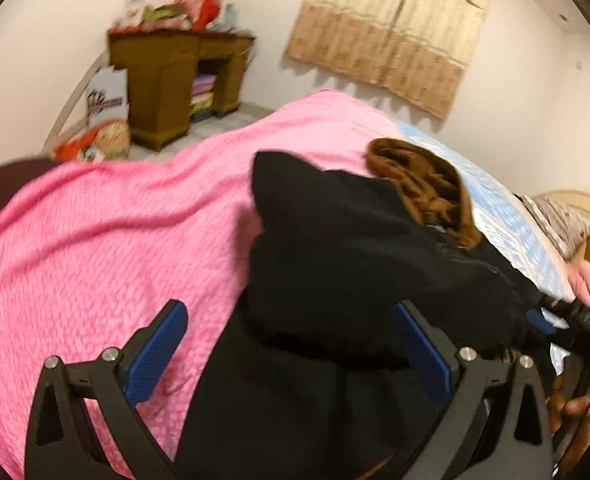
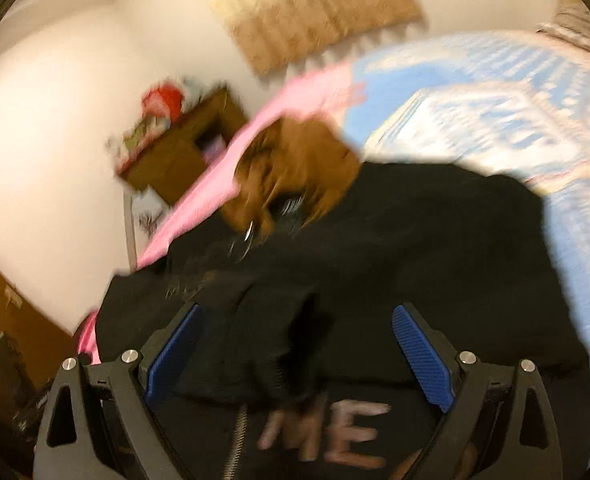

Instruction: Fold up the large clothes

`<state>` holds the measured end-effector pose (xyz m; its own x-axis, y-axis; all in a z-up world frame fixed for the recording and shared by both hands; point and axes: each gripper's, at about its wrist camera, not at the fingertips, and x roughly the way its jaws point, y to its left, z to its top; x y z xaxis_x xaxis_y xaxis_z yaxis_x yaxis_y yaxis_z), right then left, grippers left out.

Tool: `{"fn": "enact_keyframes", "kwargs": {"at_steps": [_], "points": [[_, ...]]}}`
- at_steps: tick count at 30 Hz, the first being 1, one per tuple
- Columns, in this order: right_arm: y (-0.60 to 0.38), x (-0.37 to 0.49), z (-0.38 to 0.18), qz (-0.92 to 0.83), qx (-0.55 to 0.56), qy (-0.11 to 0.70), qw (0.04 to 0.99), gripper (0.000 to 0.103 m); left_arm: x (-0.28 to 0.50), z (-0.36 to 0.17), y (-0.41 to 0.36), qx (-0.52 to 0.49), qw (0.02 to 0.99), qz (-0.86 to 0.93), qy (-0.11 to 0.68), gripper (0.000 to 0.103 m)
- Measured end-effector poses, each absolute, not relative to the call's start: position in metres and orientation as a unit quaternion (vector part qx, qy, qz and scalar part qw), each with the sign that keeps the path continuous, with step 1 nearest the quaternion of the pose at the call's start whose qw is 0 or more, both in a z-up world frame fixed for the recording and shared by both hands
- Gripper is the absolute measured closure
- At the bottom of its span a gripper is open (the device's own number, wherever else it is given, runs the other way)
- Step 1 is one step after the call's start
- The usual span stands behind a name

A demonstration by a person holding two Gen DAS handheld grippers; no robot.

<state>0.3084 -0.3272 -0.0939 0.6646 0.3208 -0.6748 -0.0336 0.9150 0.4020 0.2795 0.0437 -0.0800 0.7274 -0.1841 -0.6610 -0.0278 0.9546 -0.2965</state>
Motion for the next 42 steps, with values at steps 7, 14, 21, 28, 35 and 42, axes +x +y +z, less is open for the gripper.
{"fn": "enact_keyframes", "kwargs": {"at_steps": [7,14,21,28,35,42], "points": [[-0.263,0.325,-0.109,0.091,0.055,0.414,0.904,0.064,0.267,-0.072,0.062,-0.132,0.927,-0.013,0.351,0.000],[-0.290,0.284,-0.032,0.069,0.032,0.311,0.947,0.080,0.287,-0.048,0.071,-0.137,0.935,0.006,0.327,0.000],[-0.347,0.284,-0.081,-0.010,0.019,0.375,0.927,0.069,0.321,-0.051,0.028,-0.097,0.934,0.021,0.343,0.000],[-0.379,0.280,-0.087,0.020,0.092,0.388,0.917,0.039,0.337,-0.052,-0.020,-0.048,0.934,0.003,0.354,0.000],[-0.377,0.267,-0.038,-0.019,0.061,0.306,0.950,0.036,0.371,-0.056,-0.047,-0.040,0.930,0.023,0.366,0.000],[-0.336,0.333,-0.103,0.037,0.048,0.399,0.915,0.071,0.395,-0.103,-0.033,-0.025,0.916,0.073,0.393,0.000]]}}
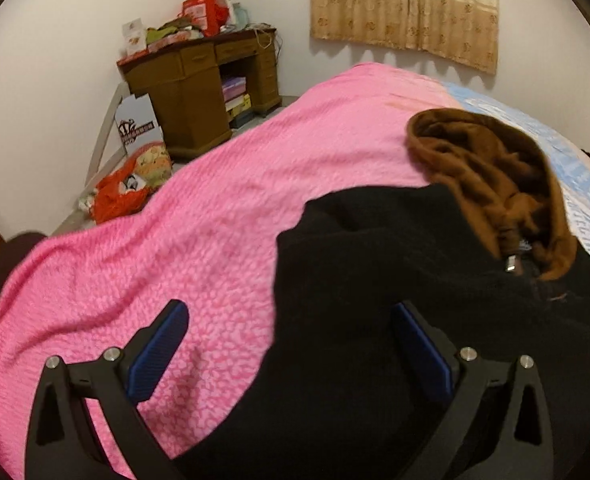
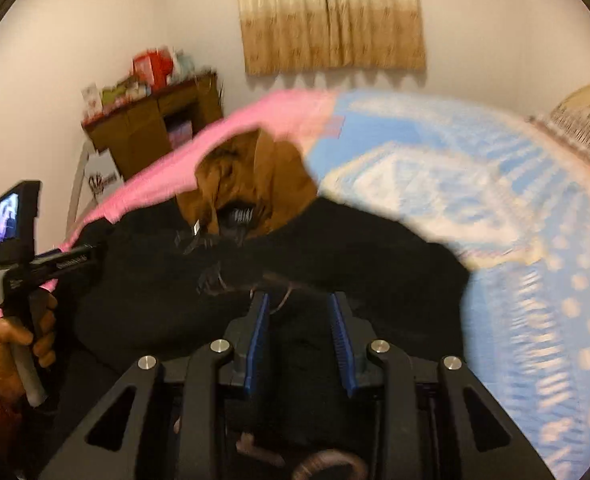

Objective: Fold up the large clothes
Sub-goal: 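Grasp the hoodie hem with the right gripper and lift it toward the brown hood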

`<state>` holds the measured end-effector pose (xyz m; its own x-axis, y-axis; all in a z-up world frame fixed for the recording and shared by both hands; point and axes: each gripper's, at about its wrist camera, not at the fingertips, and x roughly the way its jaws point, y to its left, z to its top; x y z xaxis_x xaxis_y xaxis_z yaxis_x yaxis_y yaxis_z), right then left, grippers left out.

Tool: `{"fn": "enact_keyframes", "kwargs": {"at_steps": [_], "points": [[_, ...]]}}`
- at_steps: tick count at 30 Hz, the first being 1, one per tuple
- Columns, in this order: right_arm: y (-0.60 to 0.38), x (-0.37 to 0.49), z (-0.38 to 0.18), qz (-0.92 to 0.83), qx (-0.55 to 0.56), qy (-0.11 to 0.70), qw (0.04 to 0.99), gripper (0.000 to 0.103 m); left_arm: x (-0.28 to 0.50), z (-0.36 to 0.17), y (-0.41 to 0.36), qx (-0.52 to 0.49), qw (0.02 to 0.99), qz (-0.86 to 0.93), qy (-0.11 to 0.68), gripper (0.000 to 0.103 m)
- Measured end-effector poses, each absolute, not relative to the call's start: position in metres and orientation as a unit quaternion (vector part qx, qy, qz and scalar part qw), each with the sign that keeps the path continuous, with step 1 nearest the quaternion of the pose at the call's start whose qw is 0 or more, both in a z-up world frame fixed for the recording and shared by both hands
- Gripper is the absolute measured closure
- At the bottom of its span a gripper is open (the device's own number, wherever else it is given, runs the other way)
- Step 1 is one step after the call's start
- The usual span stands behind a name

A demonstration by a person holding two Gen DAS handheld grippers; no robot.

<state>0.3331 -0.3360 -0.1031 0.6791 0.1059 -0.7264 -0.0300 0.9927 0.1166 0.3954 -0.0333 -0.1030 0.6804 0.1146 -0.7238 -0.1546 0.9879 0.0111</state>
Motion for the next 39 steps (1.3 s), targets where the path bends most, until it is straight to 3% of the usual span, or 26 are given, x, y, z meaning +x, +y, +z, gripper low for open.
{"fn": "enact_keyframes", "kwargs": {"at_steps": [2,8,18,22,27,28,30,32,39], "points": [[-0.332,0.338,-0.130,0.051,0.042,0.408,0.911,0.070,0.392,-0.111,-0.024,-0.035,0.919,0.062,0.387,0.000],[-0.347,0.342,-0.130,0.085,0.100,0.391,0.911,0.069,0.406,-0.123,0.002,-0.134,0.900,0.022,0.414,0.000],[-0.351,0.333,-0.127,0.083,0.111,0.383,0.913,0.068,0.397,-0.119,-0.011,-0.112,0.898,0.022,0.424,0.000],[-0.353,0.321,-0.113,0.075,0.109,0.425,0.896,0.068,0.356,-0.084,-0.012,-0.054,0.913,-0.002,0.403,0.000],[-0.362,0.237,-0.061,0.101,0.130,0.344,0.924,0.067,0.260,-0.042,0.028,-0.026,0.940,-0.059,0.334,0.000],[-0.365,0.208,-0.049,0.098,0.126,0.322,0.933,0.065,0.243,-0.038,0.038,-0.026,0.942,-0.066,0.329,0.000],[-0.368,0.168,-0.037,0.087,0.121,0.298,0.943,0.038,0.204,-0.034,0.062,-0.024,0.944,-0.076,0.319,0.000],[-0.372,0.117,-0.025,0.065,0.113,0.265,0.956,0.023,0.174,-0.035,0.080,-0.018,0.948,-0.069,0.311,0.000],[-0.389,0.024,-0.030,0.034,0.148,0.251,0.956,0.022,0.114,-0.066,0.107,-0.038,0.937,-0.078,0.337,0.000]]}}
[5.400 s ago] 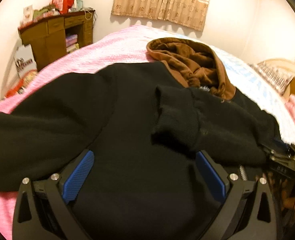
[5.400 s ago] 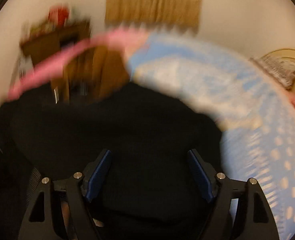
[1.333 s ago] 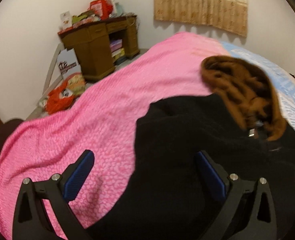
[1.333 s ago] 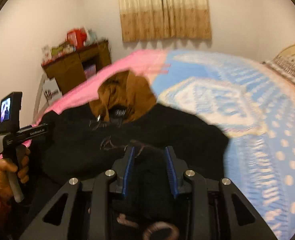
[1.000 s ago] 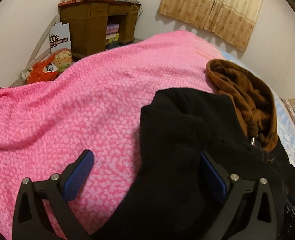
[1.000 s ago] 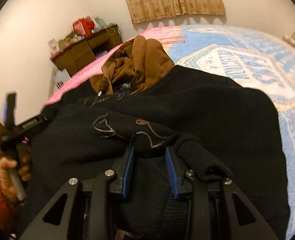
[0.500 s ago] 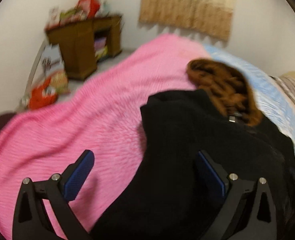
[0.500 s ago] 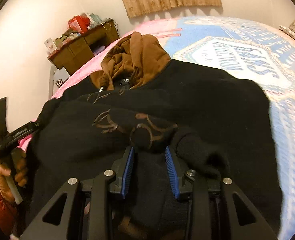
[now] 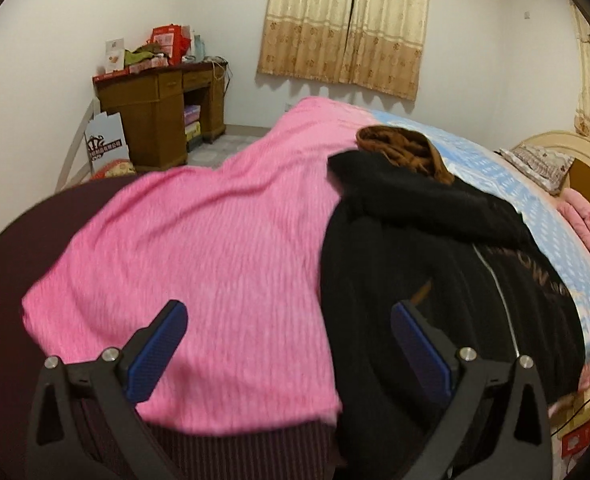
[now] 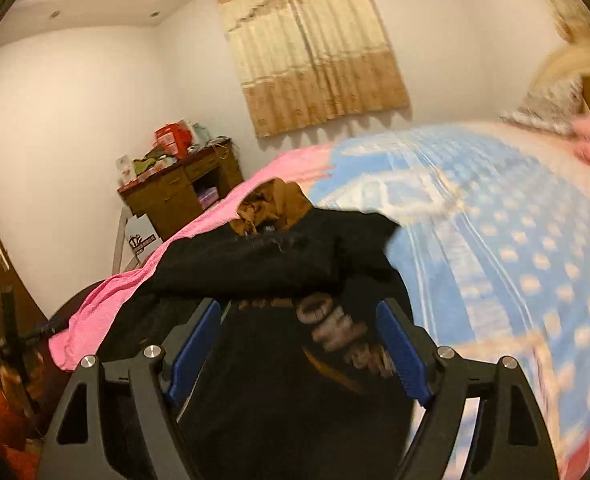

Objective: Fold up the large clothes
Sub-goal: 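Grasp the hoodie hem with the right gripper and lift it toward the brown hood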

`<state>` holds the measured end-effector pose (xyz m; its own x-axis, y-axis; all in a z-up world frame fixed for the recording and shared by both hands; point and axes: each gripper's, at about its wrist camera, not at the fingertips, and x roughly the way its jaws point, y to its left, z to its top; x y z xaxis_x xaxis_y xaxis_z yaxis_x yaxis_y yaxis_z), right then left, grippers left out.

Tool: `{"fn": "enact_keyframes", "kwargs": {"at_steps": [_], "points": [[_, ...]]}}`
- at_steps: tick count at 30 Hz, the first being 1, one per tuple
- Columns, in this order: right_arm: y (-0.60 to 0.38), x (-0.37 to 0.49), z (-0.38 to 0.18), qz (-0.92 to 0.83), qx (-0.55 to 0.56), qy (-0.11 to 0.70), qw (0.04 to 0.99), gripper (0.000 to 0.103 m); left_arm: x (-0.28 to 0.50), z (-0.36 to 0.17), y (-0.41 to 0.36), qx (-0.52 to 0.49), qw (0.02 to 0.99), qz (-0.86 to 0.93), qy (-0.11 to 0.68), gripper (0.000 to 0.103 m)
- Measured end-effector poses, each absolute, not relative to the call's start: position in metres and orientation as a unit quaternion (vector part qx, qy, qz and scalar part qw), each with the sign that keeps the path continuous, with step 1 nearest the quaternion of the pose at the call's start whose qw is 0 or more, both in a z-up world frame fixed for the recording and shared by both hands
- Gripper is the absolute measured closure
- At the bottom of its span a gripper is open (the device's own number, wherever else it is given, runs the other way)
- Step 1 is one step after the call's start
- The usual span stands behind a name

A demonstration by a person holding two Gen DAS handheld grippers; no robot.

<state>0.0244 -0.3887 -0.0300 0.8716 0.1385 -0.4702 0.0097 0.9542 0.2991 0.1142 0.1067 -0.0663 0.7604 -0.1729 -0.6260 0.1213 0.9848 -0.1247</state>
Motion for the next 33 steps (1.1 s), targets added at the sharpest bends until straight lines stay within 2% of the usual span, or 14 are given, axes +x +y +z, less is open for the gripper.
{"fn": "enact_keyframes", "kwargs": {"at_steps": [7,10,15,19,27,33], "points": [[-0.391,0.013,-0.054,0.029,0.186,0.295,0.937,0.022,0.116,-0.061,0.088,-0.045,0.935,-0.100,0.338,0.000],[-0.387,0.028,-0.039,0.038,0.171,0.299,0.938,0.022,0.125,-0.049,0.079,-0.033,0.939,-0.102,0.328,0.000],[-0.374,0.086,0.017,0.058,0.122,0.294,0.946,0.022,0.170,-0.019,0.049,-0.009,0.940,-0.111,0.323,0.000],[-0.358,0.158,0.051,0.082,0.111,0.289,0.947,0.022,0.223,0.004,0.026,-0.043,0.932,-0.128,0.337,0.000],[-0.312,0.322,0.070,0.061,0.017,0.322,0.945,0.022,0.364,0.032,-0.061,-0.055,0.925,-0.132,0.353,0.000],[-0.313,0.460,0.018,0.037,0.039,0.379,0.924,0.022,0.471,-0.016,-0.124,-0.061,0.909,-0.081,0.405,0.000]]}}
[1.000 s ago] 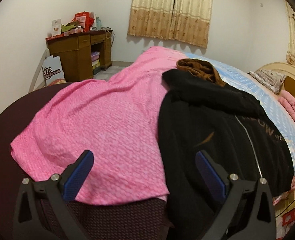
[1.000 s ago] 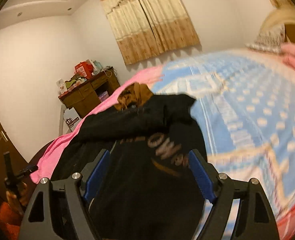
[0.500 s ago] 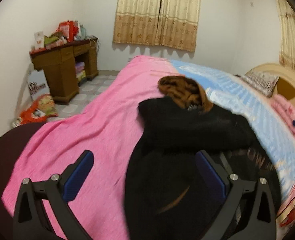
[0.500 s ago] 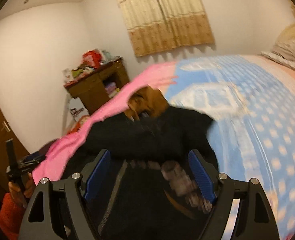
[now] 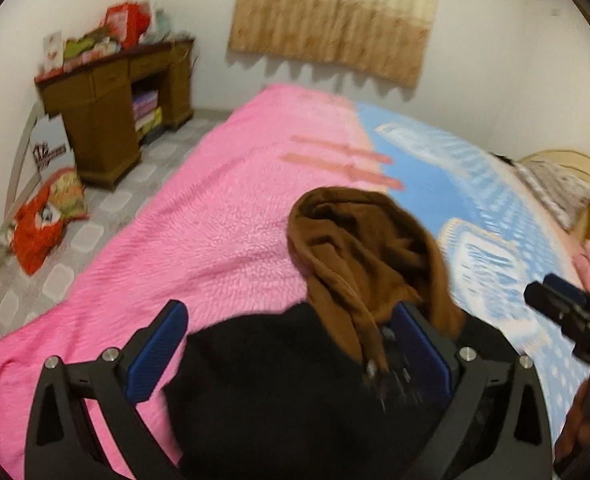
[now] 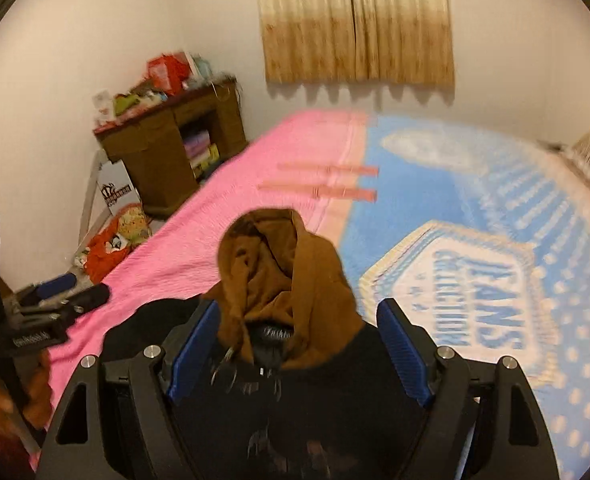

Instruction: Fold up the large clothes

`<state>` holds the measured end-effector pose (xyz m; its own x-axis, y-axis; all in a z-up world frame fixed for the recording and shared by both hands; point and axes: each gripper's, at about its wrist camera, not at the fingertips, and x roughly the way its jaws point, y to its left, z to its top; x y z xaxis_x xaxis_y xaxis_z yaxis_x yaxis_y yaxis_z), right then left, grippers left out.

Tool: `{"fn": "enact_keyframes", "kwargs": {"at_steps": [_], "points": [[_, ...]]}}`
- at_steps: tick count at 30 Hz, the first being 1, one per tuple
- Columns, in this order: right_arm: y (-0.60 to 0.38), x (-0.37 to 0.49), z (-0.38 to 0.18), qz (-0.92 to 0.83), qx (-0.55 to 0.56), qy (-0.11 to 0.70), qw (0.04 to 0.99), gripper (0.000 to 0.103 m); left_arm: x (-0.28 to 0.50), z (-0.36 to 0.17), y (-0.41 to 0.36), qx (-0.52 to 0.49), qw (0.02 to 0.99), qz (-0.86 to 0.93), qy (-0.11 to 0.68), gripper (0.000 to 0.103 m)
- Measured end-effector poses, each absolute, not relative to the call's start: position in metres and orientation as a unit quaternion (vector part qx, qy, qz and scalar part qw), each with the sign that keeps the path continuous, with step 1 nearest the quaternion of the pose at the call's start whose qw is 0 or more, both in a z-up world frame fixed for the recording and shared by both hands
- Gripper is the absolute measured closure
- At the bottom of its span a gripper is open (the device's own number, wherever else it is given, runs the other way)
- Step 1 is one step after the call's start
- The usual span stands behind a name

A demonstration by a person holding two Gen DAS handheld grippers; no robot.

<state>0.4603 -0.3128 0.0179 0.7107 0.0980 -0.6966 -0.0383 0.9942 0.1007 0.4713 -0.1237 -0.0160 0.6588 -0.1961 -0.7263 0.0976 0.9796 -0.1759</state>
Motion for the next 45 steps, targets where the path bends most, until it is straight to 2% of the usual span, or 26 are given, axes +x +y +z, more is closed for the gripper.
{"fn": "enact_keyframes", "kwargs": {"at_steps": [4,6,10,11,12,13,15,17,19,23,30,34,37,38,40,42,44,45], "points": [[-0.315,0.528,-0.016,0.030,0.054,0.386,0.920,0.022,0.534,-0.053,-0.137,-0.088,0.891,-0.038,0.444,0.008],[-0.308,0.558,-0.033,0.039,0.047,0.397,0.916,0.022,0.560,-0.068,-0.140,-0.099,0.884,-0.025,0.457,0.009],[-0.285,0.600,-0.065,0.003,-0.051,0.414,0.909,0.024,0.600,-0.101,-0.157,-0.070,0.862,0.004,0.501,0.009],[-0.285,0.608,-0.076,-0.017,-0.069,0.423,0.903,0.048,0.606,-0.110,-0.158,-0.071,0.852,0.013,0.518,0.009],[-0.289,0.613,-0.082,-0.025,-0.073,0.430,0.900,0.089,0.609,-0.118,-0.157,-0.076,0.845,0.019,0.529,0.009],[-0.297,0.616,-0.091,-0.029,-0.065,0.437,0.897,0.089,0.608,-0.120,-0.156,-0.074,0.848,0.026,0.523,0.010],[-0.312,0.610,-0.094,-0.026,-0.047,0.424,0.904,0.090,0.602,-0.115,-0.162,-0.044,0.871,0.031,0.489,0.031],[-0.328,0.595,-0.086,-0.026,-0.021,0.404,0.914,0.090,0.597,-0.108,-0.168,-0.042,0.878,-0.017,0.477,0.097],[-0.341,0.578,-0.070,-0.017,0.008,0.377,0.926,0.091,0.586,-0.096,-0.168,-0.050,0.881,-0.038,0.469,0.096],[-0.360,0.530,-0.017,-0.007,0.034,0.322,0.946,0.091,0.546,-0.042,-0.157,-0.051,0.919,-0.042,0.388,0.096],[-0.345,0.414,0.038,0.016,-0.020,0.253,0.967,0.095,0.429,0.042,-0.099,-0.100,0.952,-0.095,0.272,0.096],[-0.335,0.360,0.017,0.010,-0.046,0.258,0.965,0.095,0.366,0.031,-0.071,-0.086,0.962,-0.106,0.237,0.092],[-0.344,0.349,-0.031,0.004,-0.009,0.315,0.949,0.094,0.350,-0.014,-0.075,-0.030,0.959,-0.083,0.270,0.090],[-0.349,0.351,-0.046,0.000,0.010,0.346,0.938,0.092,0.359,-0.025,-0.079,-0.018,0.954,-0.074,0.290,0.089],[-0.360,0.352,-0.072,-0.012,0.050,0.393,0.918,0.076,0.358,-0.059,-0.081,0.018,0.937,-0.051,0.346,0.089],[-0.374,0.342,-0.083,-0.020,0.093,0.406,0.909,0.046,0.354,-0.075,-0.077,0.033,0.927,-0.045,0.371,0.086],[-0.386,0.330,-0.079,-0.006,0.126,0.401,0.907,0.042,0.346,-0.077,-0.067,0.031,0.924,-0.060,0.376,0.072],[-0.390,0.324,-0.072,-0.003,0.129,0.401,0.907,0.042,0.341,-0.073,-0.060,0.035,0.926,-0.063,0.371,0.069]]}}
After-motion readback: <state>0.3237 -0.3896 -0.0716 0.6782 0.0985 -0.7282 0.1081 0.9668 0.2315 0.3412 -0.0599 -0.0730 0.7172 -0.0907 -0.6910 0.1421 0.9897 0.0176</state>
